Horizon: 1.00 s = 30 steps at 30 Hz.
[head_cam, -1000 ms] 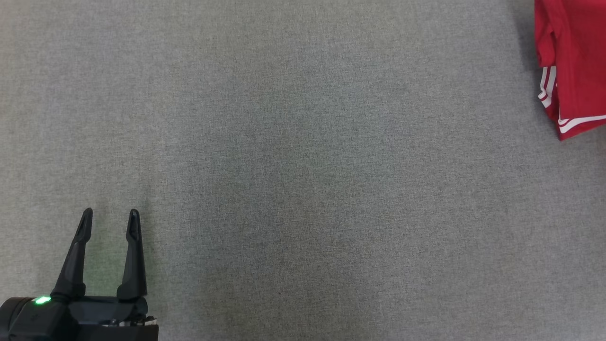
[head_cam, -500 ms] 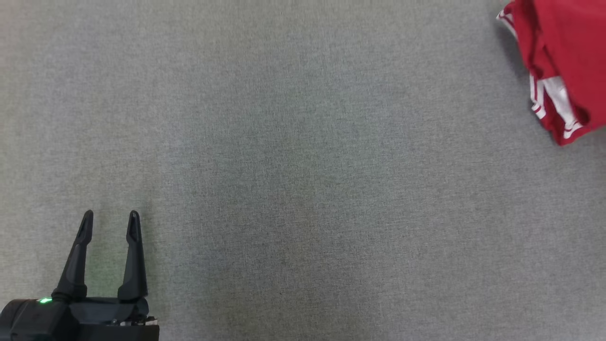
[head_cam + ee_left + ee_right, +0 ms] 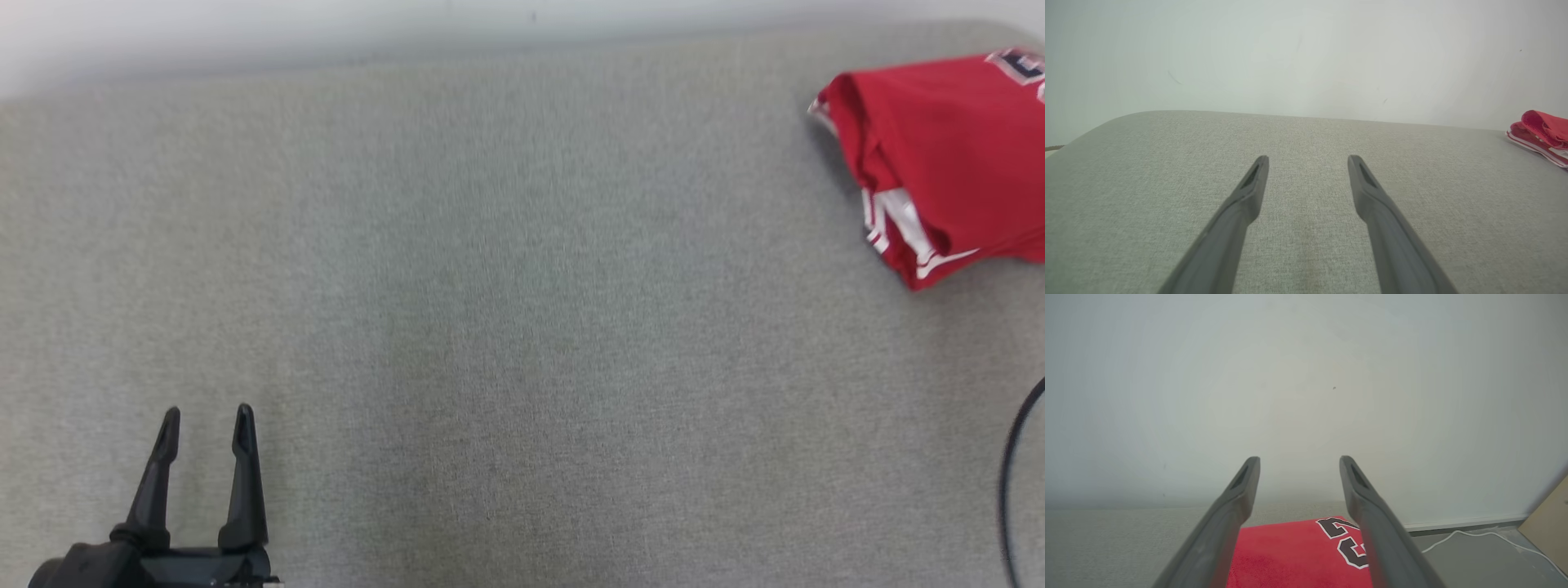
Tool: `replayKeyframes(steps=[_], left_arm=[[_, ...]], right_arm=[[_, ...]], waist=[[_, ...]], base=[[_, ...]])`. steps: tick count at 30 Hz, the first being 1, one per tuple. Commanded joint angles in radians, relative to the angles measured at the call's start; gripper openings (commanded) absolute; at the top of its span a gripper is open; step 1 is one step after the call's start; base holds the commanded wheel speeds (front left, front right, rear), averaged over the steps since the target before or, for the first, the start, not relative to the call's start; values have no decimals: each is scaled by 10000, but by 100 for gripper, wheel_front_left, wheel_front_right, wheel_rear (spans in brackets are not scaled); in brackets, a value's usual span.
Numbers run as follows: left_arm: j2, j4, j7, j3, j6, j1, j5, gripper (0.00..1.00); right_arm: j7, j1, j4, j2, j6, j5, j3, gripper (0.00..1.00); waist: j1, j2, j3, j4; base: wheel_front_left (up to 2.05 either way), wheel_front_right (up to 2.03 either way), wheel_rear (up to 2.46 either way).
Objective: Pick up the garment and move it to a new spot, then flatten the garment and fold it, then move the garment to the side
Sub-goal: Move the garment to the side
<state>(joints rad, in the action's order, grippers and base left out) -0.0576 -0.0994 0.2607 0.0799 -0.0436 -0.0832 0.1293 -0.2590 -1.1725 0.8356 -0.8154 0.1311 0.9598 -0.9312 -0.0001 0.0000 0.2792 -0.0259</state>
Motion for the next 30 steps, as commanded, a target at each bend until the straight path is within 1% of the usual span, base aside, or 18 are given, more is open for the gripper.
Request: replayKeyframes(steps=[1, 5, 8, 10, 14, 15, 16, 18, 21, 24, 25, 27, 30], left_arm=[[9, 94, 45, -4, -29, 198, 43, 100], [27, 199, 45, 21, -1, 345, 81, 100], [40, 242, 45, 19, 17, 468, 96, 100], [40, 229, 45, 54, 67, 539, 122, 100], [52, 318, 45, 42, 79, 662, 106, 100], [55, 338, 45, 22, 71, 664, 101, 100], [53, 326, 45, -2, 67, 660, 119, 100], [57, 387, 45, -99, 53, 660, 119, 100], [58, 449, 45, -251, 67, 673, 91, 100], [58, 516, 45, -341, 90, 750, 116, 100], [59, 548, 45, -352, 95, 754, 148, 100], [61, 601, 45, -384, 85, 759, 159, 100], [62, 714, 45, -386, 103, 851, 195, 100]], right_arm=[[-62, 340, -158, 170, -6, 14, 262, 100], [-58, 1502, -868, 747, -6, -384, 1675, 100], [-61, 2502, -1422, 1208, -6, -1006, 2740, 100], [-63, 3208, -1846, 1625, -6, -1383, 3542, 100], [-62, 4624, -2628, 2419, -6, -2498, 5095, 100], [-64, 4989, -2842, 2610, -6, -2965, 5426, 100], [-63, 5323, -3131, 2851, -6, -3398, 5705, 100], [-63, 6136, -3526, 3408, -5, -3915, 6290, 100], [-63, 7195, -4173, 4112, -6, -4546, 6899, 100], [-65, 8123, -4719, 4846, -5, -4958, 7266, 100], [-64, 8412, -4845, 5019, -5, -5108, 7339, 100], [-65, 8673, -4976, 5137, -5, -5278, 7482, 100], [-64, 9401, -5430, 5620, -5, -5744, 7804, 100]], waist=[[1, 0, -662, 40], [1, 0, -1093, 81], [1, 0, -1354, 141], [1, 0, -1549, 175], [1, 0, -1860, 250], [1, 0, -1929, 283], [1, 0, -1992, 307], [1, 0, -2123, 389], [1, 0, -2293, 457], [1, 0, -2456, 488], [1, 0, -2507, 496], [1, 0, -2578, 525], [1, 0, -2776, 547]], base=[[0, 0, 0], [0, 0, 0], [0, 0, 0], [0, 0, 0], [0, 0, 0], [0, 0, 0], [0, 0, 0], [0, 0, 0], [0, 0, 0], [0, 0, 0], [0, 0, 0], [0, 0, 0], [0, 0, 0]])
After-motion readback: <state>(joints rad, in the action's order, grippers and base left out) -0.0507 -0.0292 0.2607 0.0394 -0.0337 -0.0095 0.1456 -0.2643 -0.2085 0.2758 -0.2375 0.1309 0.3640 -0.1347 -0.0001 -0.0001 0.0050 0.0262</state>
